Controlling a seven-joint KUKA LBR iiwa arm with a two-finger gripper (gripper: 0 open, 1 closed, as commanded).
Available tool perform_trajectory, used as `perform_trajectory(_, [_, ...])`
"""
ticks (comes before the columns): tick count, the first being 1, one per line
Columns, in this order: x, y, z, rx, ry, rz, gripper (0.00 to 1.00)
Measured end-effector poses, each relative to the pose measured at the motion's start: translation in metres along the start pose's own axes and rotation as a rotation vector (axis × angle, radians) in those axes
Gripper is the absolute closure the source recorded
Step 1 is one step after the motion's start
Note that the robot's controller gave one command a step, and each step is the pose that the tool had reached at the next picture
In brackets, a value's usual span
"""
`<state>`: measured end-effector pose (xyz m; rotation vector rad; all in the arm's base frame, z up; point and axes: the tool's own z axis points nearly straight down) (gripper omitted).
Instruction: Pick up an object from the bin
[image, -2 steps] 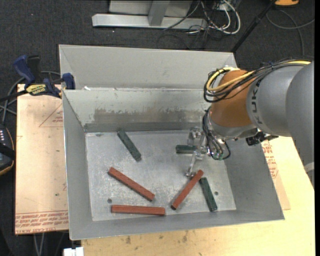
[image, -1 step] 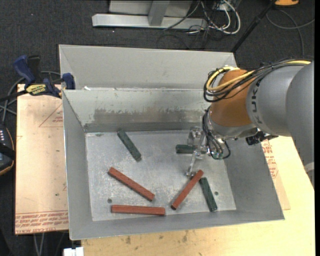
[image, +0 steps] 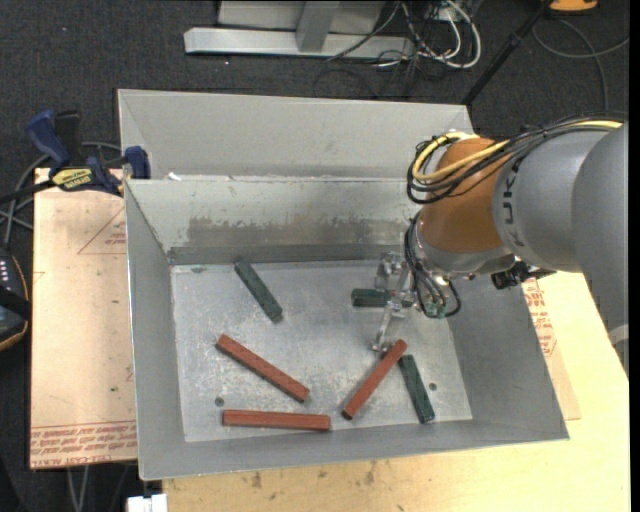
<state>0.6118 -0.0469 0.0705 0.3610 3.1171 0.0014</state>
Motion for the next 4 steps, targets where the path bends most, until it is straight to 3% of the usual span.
perform_trajectory(1, [-0.001,0.001,-0.001,0.0,0.0,-0.002,0.0])
perform_trajectory(2, [-0.001,0.001,-0.002,0.0,0.001,-0.002,1.0])
perform_trajectory(3, [-0.004,0.002,-0.082,-0.001,-0.007,-0.004,1.0])
perform_trajectory(4, [-0.005,0.002,-0.09,0.0,-0.001,-0.005,1.0])
